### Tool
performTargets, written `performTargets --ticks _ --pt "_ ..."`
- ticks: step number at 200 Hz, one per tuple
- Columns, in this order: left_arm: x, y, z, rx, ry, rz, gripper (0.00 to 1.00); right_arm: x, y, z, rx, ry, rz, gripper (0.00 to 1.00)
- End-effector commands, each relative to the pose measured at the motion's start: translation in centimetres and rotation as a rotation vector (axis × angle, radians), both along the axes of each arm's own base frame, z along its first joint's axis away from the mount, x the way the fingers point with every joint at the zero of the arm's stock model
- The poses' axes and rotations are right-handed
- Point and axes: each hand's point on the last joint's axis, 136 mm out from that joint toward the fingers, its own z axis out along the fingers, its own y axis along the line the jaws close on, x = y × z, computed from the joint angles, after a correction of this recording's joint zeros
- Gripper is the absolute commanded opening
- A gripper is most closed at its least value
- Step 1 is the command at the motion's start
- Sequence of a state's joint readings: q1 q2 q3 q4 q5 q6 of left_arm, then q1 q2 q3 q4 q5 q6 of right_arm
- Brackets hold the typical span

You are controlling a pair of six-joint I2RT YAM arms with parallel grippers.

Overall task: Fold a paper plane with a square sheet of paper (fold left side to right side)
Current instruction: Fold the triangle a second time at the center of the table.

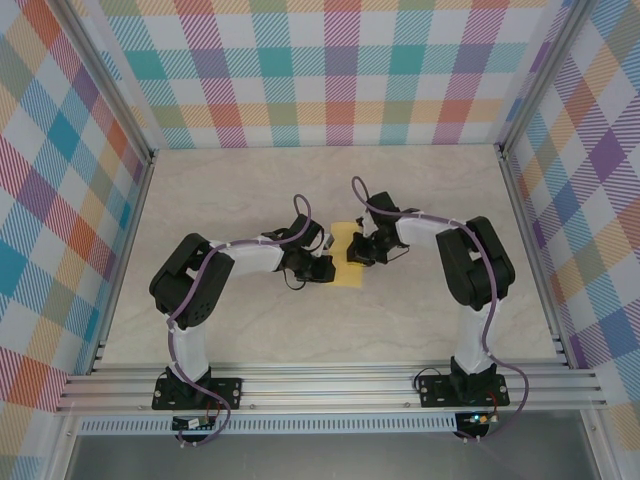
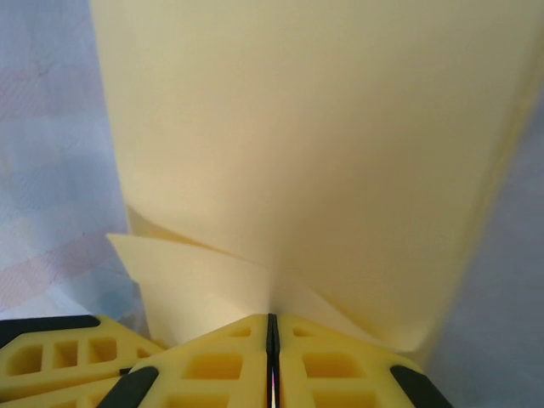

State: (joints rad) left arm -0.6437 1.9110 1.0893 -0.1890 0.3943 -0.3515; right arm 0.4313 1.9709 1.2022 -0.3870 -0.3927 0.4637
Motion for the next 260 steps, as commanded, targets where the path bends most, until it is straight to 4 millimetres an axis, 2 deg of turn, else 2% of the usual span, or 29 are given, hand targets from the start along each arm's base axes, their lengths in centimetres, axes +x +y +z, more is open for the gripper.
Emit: performTargets --ticks 1,56,73,105,117,155,182,214,241,260 --pt "-3.5 4.4 -5.4 0.224 0.148 0.024 0.08 1.0 -2.2 -1.4 -0.073 -0.004 -0.02 0.09" --pt "-3.1 3.7 -3.9 0.189 0.124 0.016 0.08 1.3 -2.4 -1.7 -0.065 0.016 -0.017 0.09" --pt "-2.6 2.9 -2.1 0.143 0.096 0.006 0.09 1.1 -2.2 -1.7 -0.044 0.026 -0.017 0.09" --pt "-1.3 0.1 2.9 0.002 0.035 -0.043 0.1 0.6 -1.8 -1.9 -0.019 0.045 -0.013 0.08" --pt "-0.8 -0.7 3.8 -0.029 0.015 -0.066 0.11 0.5 -1.7 -1.9 -0.01 0.051 -0.012 0.08" --pt "0.0 -2.4 3.0 -0.057 0.049 -0.115 0.09 0.3 -1.3 -2.0 0.003 0.057 -0.004 0.08" --pt "0.7 -2.8 1.7 -0.032 0.063 -0.123 0.09 0.1 -1.2 -2.1 0.004 0.062 -0.001 0.08" --pt "1.0 -3.7 1.1 -0.061 0.083 -0.134 0.09 0.1 -1.1 -2.2 0.003 0.063 0.004 0.08" --pt "1.1 -3.8 1.0 -0.061 0.081 -0.136 0.09 0.0 -1.1 -2.3 0.0 0.066 0.006 0.08" --pt "1.1 -3.2 0.4 -0.025 0.082 -0.127 0.08 0.0 -1.1 -2.4 -0.003 0.065 0.005 0.08"
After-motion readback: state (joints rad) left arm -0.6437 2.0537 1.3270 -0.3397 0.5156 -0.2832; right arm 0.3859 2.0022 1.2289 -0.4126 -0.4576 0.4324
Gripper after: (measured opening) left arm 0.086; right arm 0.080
